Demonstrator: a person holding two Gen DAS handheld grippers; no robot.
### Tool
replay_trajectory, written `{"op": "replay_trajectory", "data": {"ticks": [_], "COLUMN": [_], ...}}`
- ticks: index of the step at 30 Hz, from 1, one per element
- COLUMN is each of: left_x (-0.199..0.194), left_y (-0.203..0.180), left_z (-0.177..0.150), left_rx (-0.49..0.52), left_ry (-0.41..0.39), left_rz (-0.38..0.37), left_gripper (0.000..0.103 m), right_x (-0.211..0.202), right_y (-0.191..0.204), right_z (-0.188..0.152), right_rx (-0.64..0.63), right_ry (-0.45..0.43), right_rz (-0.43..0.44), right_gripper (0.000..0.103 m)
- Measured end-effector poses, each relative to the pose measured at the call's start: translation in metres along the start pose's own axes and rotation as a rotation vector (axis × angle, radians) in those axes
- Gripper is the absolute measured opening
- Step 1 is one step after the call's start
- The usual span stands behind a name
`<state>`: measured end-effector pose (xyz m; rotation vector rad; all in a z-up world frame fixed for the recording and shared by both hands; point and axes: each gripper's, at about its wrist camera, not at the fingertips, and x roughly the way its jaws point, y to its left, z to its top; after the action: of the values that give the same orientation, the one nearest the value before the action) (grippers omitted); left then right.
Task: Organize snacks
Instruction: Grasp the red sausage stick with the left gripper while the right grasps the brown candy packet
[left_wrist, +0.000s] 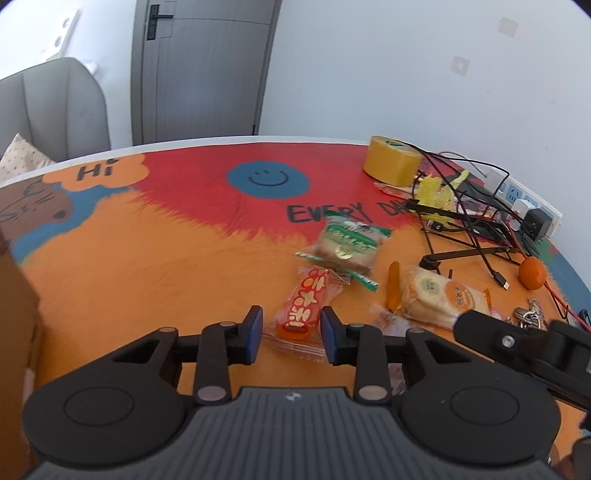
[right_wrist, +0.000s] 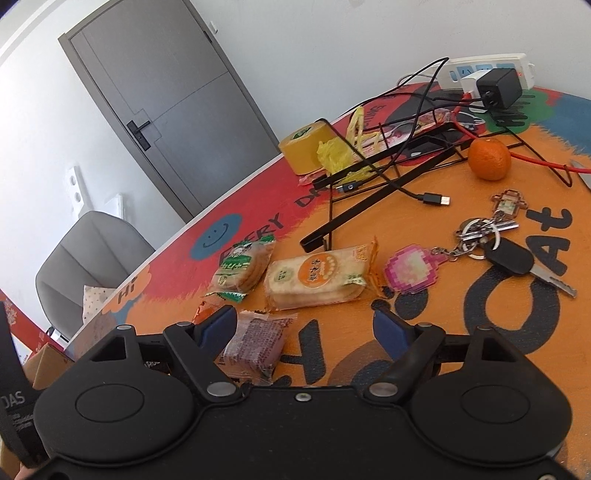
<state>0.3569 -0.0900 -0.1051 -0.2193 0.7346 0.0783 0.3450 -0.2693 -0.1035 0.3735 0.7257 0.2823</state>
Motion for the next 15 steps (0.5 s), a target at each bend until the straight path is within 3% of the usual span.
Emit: {"op": "replay_trajectory", "data": {"ticks": [15], "left_x": [-0.024], "left_y": [0.035], "left_z": [-0.011], "left_rx": [-0.088], "left_ry": [-0.007], "left_rz": [0.049], "left_gripper": [0.032], "right_x": [0.030], "right_y": [0.043], "right_z": [-0.011], "right_rx": [-0.111], "right_ry": [0.039], "right_rz": [-0.042], "right_gripper": [0.082]}}
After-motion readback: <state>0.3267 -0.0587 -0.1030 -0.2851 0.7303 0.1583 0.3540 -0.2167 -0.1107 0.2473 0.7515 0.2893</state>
